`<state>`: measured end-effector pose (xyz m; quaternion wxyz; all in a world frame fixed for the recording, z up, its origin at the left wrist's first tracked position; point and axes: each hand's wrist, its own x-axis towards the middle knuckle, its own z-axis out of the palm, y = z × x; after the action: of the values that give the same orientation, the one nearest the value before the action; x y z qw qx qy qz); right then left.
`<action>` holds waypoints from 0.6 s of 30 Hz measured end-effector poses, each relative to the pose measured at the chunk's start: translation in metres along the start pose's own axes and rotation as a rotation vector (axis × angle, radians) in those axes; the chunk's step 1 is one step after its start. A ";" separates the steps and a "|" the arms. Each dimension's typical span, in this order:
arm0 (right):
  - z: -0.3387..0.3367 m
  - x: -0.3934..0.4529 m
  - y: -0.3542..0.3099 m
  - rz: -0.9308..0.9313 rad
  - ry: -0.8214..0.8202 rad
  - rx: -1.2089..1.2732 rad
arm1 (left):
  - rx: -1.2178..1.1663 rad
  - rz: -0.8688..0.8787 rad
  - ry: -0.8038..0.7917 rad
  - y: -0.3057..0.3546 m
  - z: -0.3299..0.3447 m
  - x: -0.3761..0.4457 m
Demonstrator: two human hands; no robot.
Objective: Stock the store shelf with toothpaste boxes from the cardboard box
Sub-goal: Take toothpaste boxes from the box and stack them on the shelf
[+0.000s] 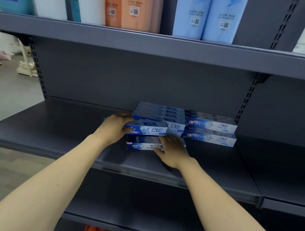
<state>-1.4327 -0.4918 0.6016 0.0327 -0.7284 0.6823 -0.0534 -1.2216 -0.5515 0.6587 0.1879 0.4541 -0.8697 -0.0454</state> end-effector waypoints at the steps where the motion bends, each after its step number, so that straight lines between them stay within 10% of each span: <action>1: 0.003 0.001 0.000 0.013 -0.011 -0.003 | -0.015 0.000 0.001 0.000 0.002 0.001; 18: -0.005 -0.055 0.054 0.025 0.078 0.065 | -0.044 0.107 -0.024 0.021 0.053 0.035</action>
<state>-1.4907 -0.4408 0.5981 0.0303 -0.7157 0.6900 -0.1037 -1.2755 -0.5728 0.6248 0.1894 0.4022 -0.8938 -0.0598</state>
